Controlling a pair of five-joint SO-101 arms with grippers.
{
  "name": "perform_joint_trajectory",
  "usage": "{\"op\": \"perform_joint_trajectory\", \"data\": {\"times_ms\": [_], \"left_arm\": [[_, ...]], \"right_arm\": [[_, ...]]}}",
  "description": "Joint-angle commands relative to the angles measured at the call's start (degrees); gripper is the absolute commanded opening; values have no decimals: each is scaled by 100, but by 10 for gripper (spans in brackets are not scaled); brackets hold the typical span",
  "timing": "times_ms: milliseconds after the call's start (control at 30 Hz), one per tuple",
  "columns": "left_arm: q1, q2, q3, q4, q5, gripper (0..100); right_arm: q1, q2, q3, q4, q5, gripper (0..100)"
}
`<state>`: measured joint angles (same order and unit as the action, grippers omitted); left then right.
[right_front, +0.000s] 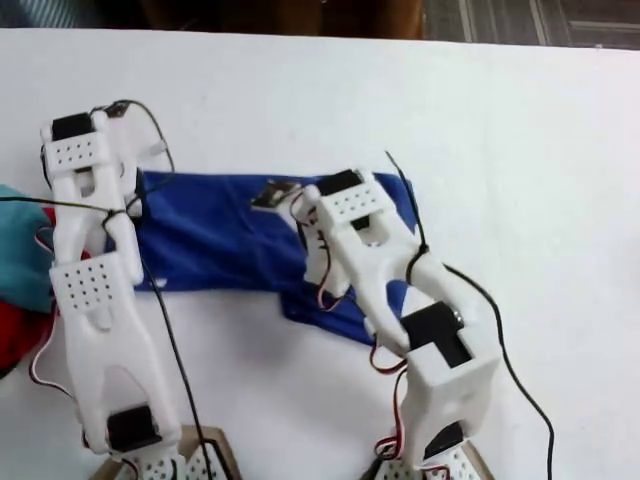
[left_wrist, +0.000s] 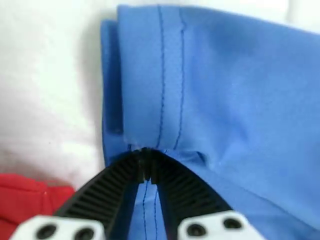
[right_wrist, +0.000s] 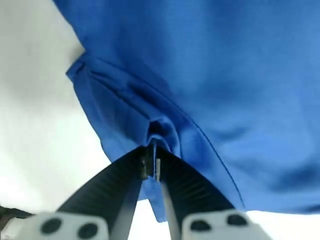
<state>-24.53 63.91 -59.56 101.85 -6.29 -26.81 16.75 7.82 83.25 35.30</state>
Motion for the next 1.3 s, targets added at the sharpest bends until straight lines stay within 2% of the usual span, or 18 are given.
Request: {"op": "perform_joint_trajectory", "data": {"times_ms": [0, 433, 667, 867, 1133, 1267], "left_arm": [[-158, 44, -110, 44, -35, 25], [-158, 44, -84, 44, -229, 25], [-158, 44, -92, 44, -229, 25], [-141, 53, -110, 44, -229, 25], [-141, 62, -119, 44, -229, 25], [-141, 62, -110, 44, -229, 25]], "right_arm": [[-22, -356, -167, 233, 26, 20], [-4, -356, -826, 725, 79, 24], [-48, -295, -870, 602, 176, 183], [-57, -303, -879, 602, 334, 183], [-505, -295, -862, 576, 360, 183], [-541, -286, -721, 268, 360, 183]]}}
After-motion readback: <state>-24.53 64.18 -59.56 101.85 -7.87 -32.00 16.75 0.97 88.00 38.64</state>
